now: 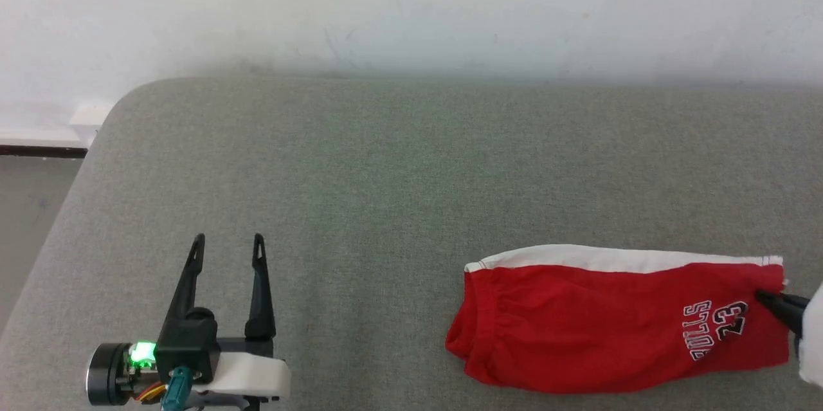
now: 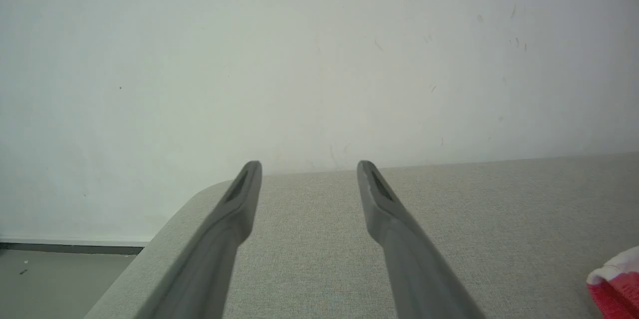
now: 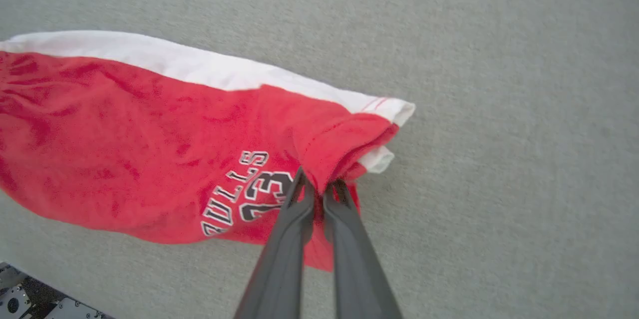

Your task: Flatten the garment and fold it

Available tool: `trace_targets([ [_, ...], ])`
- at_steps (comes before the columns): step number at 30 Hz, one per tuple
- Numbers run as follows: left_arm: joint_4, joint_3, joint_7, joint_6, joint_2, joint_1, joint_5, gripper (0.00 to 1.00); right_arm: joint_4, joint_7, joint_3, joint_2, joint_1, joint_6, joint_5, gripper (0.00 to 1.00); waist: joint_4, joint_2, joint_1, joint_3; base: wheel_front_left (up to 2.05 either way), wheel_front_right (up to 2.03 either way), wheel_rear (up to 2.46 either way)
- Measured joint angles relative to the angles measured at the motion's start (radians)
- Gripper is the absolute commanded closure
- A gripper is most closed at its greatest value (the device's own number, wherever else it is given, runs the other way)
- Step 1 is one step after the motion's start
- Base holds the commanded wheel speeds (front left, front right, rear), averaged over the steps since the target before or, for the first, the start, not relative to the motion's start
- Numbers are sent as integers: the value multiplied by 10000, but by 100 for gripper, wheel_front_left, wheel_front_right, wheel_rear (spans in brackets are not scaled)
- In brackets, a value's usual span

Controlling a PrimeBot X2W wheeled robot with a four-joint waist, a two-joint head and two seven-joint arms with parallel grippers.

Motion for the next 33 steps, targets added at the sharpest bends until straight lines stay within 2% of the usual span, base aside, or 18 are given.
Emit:
trace_targets([
  [8,-4,132,0,-178,-132,-36,171,0,-3557,966,550,199,130,0,56,100,31,0,0,294,0,0,0],
  [11,2,104,0,-207,-213,-196,203,0,-4372,1367,1227,510,-304,0,-36,100,120,0,1,450,0,0,0],
  [14,-8,79,0,-263,-320,-418,245,0,-4615,1701,2234,867,-1108,0,-157,100,232,0,1,643,0,0,0],
  [17,-2,13,0,-268,-426,-592,255,0,-4148,1753,3208,1430,-2088,0,-311,100,350,0,2,871,0,0,0],
  [23,23,-111,0,-282,-614,-954,255,0,-1862,1733,4857,2360,-3356,0,-506,100,647,0,2,1305,0,0,0],
  [27,77,-151,0,-282,-688,-1049,257,0,-15,1438,5528,2742,-3530,0,-491,100,831,0,3,1522,0,0,0],
  [31,136,-123,0,-282,-706,-1045,257,0,527,771,6057,2809,-3829,0,-316,100,906,0,2,1578,0,0,0],
  [32,142,-100,0,-282,-704,-1045,255,0,529,608,6180,2771,-3878,0,-234,83,886,0,2,1567,0,0,0],
  [33,151,-73,0,-280,-704,-1041,257,0,502,428,6289,2700,-3914,0,-173,51,858,0,1,1543,0,0,0],
])
